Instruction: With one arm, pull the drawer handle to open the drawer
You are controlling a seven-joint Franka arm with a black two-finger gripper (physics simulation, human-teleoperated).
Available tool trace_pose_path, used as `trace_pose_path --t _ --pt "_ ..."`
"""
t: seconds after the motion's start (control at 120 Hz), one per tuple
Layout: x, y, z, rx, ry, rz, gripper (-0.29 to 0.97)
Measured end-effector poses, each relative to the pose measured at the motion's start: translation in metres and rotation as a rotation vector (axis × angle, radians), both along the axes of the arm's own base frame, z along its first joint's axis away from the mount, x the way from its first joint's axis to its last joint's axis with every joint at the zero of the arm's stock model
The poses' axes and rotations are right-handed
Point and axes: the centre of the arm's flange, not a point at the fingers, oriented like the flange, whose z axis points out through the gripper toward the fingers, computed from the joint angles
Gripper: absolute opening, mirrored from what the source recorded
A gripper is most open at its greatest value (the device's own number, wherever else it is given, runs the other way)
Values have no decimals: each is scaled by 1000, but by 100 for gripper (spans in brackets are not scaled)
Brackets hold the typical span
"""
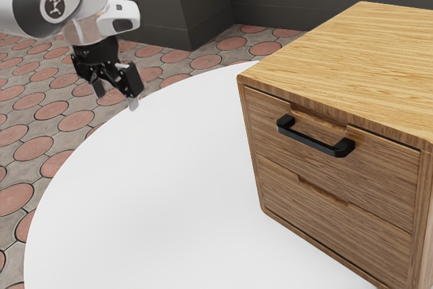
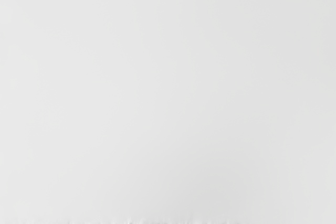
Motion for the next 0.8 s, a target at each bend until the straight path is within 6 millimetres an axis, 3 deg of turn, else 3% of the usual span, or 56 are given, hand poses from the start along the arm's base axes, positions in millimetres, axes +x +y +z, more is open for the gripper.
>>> trace_pose_path --t 0.183,0.208,0.292,0.367,0.417,0.567,0.675,0.742,0.8 --pt "-17 51 8 3 -12 81 68" --pt "-25 55 22 2 -40 86 68" --pt "-65 59 101 11 -191 91 68" --pt "-75 31 126 0 -235 26 68" --pt "-74 20 127 -8 -232 -1 68" --pt "-79 38 117 -14 -194 18 68" --pt "-77 29 111 -32 -169 -9 68" --pt "-71 4 107 -80 -155 -68 68" --pt "-61 -43 103 -119 -136 -172 68"
